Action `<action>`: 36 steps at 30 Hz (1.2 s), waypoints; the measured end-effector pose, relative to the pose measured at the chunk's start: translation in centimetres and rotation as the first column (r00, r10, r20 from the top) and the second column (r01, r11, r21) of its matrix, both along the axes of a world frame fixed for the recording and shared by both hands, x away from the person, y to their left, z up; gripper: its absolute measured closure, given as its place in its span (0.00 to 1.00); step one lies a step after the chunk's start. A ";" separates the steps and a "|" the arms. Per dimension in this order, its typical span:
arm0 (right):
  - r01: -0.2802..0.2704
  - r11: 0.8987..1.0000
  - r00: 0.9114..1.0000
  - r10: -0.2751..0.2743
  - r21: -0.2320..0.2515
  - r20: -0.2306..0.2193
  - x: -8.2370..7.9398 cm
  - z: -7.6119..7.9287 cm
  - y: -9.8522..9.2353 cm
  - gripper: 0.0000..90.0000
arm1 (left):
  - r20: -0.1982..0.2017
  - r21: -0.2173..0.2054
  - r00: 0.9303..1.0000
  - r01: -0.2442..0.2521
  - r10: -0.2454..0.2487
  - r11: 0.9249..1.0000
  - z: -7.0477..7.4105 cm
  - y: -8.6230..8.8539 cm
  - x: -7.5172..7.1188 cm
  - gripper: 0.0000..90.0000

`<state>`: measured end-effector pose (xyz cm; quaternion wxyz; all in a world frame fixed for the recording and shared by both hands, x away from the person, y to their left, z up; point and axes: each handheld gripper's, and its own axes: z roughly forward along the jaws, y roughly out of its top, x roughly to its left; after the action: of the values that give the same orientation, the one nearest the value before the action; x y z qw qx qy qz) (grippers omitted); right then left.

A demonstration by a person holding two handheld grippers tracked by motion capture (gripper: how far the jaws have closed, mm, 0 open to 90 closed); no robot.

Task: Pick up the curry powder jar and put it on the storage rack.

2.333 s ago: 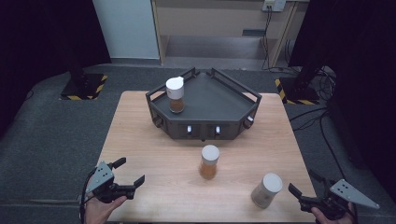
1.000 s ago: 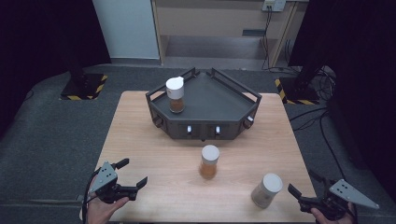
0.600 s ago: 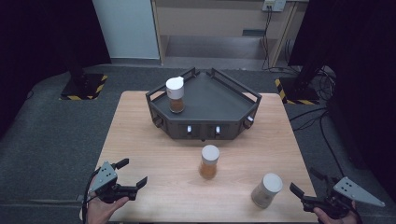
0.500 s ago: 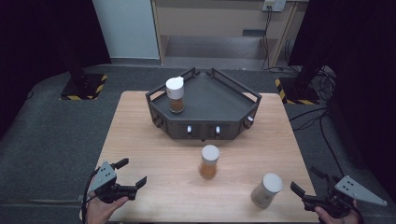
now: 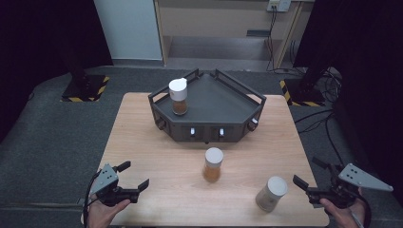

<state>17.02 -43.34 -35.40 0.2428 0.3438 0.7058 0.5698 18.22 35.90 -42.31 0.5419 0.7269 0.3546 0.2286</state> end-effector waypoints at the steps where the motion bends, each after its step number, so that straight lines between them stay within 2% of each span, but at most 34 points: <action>1: -0.010 1.000 1.000 0.010 -0.011 0.002 0.4 0.4 0.2 0.02 | 0.000 0.000 1.000 0.000 0.000 1.000 0.0 0.0 0.0 0.04; 9: -0.095 0.993 0.995 0.095 -0.068 0.003 3.6 2.7 1.5 0.03 | -0.004 0.003 1.000 0.001 -0.001 1.000 0.0 -0.1 0.0 0.04; 11: -0.124 0.990 0.992 0.124 -0.069 -0.003 4.7 3.2 2.0 0.03 | -0.004 0.003 1.000 0.002 -0.002 1.000 0.0 -0.1 0.0 0.04; 12: -0.124 0.990 0.992 0.124 -0.069 -0.003 4.7 3.2 2.0 0.03 | -0.004 0.003 1.000 0.002 -0.002 1.000 0.0 -0.1 0.0 0.04; 16: -0.167 0.981 0.986 0.167 -0.099 -0.017 6.5 4.3 3.3 0.03 | -0.004 0.002 1.000 0.002 -0.002 1.000 0.0 -0.1 0.0 0.04; 23: -0.207 0.973 0.978 0.206 -0.105 -0.024 8.9 5.6 4.8 0.03 | -0.004 0.002 1.000 0.002 -0.002 1.000 0.0 0.0 0.0 0.04; 28: -0.246 0.961 0.969 0.243 -0.126 -0.039 10.5 6.4 6.4 0.03 | -0.005 0.002 1.000 0.004 -0.004 1.000 0.0 0.0 0.1 0.04; 32: -0.284 0.946 0.959 0.279 -0.153 -0.055 11.7 7.2 8.1 0.03 | -0.004 0.001 1.000 0.005 -0.005 1.000 0.0 0.0 0.1 0.04; 36: -0.321 0.937 0.947 0.314 -0.137 -0.068 12.9 7.5 9.2 0.03 | -0.005 0.000 1.000 0.006 -0.006 1.000 0.0 0.0 0.1 0.04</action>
<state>29.95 -34.17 -27.93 0.1563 0.2193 0.7972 0.5403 18.28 35.89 -42.29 0.5416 0.7287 0.3535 0.2252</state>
